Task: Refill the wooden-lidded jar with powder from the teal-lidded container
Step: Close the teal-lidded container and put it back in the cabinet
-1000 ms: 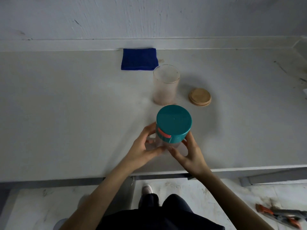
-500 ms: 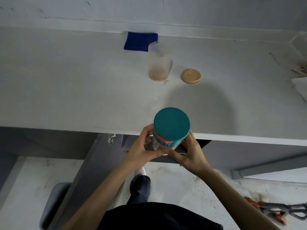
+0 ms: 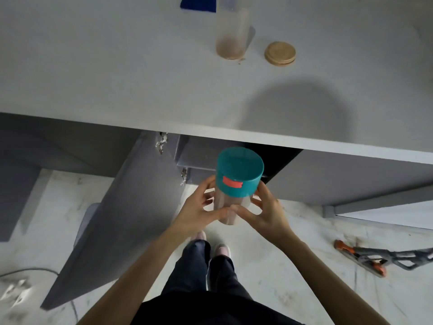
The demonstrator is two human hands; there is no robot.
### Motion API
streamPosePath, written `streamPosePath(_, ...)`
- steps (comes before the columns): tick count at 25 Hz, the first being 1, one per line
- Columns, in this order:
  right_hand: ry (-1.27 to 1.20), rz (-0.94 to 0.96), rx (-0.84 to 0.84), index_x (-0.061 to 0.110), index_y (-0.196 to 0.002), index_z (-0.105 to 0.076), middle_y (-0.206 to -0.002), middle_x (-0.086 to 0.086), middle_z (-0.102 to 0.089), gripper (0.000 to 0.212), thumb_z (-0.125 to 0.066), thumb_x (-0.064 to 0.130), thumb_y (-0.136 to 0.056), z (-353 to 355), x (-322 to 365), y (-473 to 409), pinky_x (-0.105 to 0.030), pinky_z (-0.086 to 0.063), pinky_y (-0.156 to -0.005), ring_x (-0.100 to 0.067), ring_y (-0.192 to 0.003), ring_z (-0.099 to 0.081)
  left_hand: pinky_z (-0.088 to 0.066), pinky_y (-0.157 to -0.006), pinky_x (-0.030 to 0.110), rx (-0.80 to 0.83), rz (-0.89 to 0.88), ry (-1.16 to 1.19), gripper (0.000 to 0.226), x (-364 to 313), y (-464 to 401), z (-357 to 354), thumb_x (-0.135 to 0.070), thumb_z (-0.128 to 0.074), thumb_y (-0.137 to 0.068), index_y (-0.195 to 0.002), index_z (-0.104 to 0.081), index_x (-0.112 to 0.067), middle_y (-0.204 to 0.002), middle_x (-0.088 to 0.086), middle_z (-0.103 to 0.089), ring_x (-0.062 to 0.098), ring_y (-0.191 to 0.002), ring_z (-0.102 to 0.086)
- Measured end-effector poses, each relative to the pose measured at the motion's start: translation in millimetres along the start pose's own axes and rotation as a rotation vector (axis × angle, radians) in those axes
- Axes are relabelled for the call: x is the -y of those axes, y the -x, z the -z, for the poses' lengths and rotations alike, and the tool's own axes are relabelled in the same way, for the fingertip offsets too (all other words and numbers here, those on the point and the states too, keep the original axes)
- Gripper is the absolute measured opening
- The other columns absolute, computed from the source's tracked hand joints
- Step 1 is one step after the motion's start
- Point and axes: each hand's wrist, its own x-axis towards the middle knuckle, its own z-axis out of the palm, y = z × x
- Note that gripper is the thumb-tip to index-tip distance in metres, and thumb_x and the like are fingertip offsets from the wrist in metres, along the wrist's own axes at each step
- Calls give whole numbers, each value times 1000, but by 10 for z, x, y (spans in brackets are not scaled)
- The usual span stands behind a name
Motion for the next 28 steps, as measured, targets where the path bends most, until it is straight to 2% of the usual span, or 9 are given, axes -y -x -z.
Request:
streamPosePath(3,65,-59,37,19,-128,-38,-120,12,-45,64,-68,32,-73,-162,-126,-72,1,-37,-74,-2,-102,-45,-43,-95,28,24,105,-6,54,206,-21,63,-37,-74,-63,-105,-42,-45,-109,-27,-53,6,-109,-52)
streamPosePath(7,78,-105,79,16,-127,-41,-124,2,-42,61,-69,27,-73,-392,-390,-259,5,-37,-75,-6,-103,-47,-43,-93,25,9,168,-22,59,549,-171,142,-43,-71,-58,-107,-39,-41,-105,-28,-50,8,-107,-51)
streamPosePath(10,52,-161,112,16,-128,-39,-125,2,-43,64,-69,28,-73,-585,-654,-433,3,-38,-72,-7,-106,-46,-45,-96,33,3,185,-28,76,898,-318,196,-62,-73,-47,-111,-38,-41,-106,-25,-52,13,-110,-52)
streamPosePath(12,51,-195,120,16,-129,-38,-129,1,-43,64,-68,28,-73,-685,-799,-541,2,-38,-71,-4,-105,-44,-46,-96,36,-10,196,-26,87,1114,-415,221,-77,-67,-36,-110,-39,-42,-108,-22,-54,14,-111,-53)
streamPosePath(15,52,-217,140,16,-127,-39,-130,-1,-44,62,-69,25,-74,-841,-1072,-670,4,-38,-69,-4,-104,-44,-46,-97,38,-20,209,-20,91,1411,-568,233,-81,-64,-33,-112,-40,-41,-111,-17,-54,15,-112,-53)
streamPosePath(17,49,-223,146,16,-126,-40,-128,0,-46,61,-69,25,-73,-890,-1233,-744,5,-37,-68,-6,-106,-46,-46,-97,35,-7,206,-18,85,1561,-686,237,-76,-67,-38,-111,-40,-41,-111,-19,-54,14,-112,-52)
streamPosePath(19,67,-227,159,17,-127,-39,-129,1,-45,61,-69,25,-74,-911,-1362,-834,3,-38,-70,-5,-106,-45,-45,-96,32,20,192,-46,73,1691,-816,242,-56,-74,-54,-114,-38,-36,-116,-12,-53,15,-114,-51)
streamPosePath(22,115,-254,169,19,-129,-36,-135,1,-43,63,-68,25,-75,-890,-1481,-1059,-13,-42,-79,-3,-105,-41,-42,-82,12,38,142,-97,65,1810,-1089,265,-27,-75,-68,-117,-32,-30,-124,-3,-49,11,-110,-47)
streamPosePath(28,154,-139,150,15,-124,-40,-131,-4,-46,64,-74,22,-71,-892,-1641,-1765,-25,-46,-88,-13,-109,-49,-45,-68,1,8,-37,-276,69,1838,-1763,442,-16,-72,-72,-126,-29,-12,-115,-5,-49,6,-100,-48)
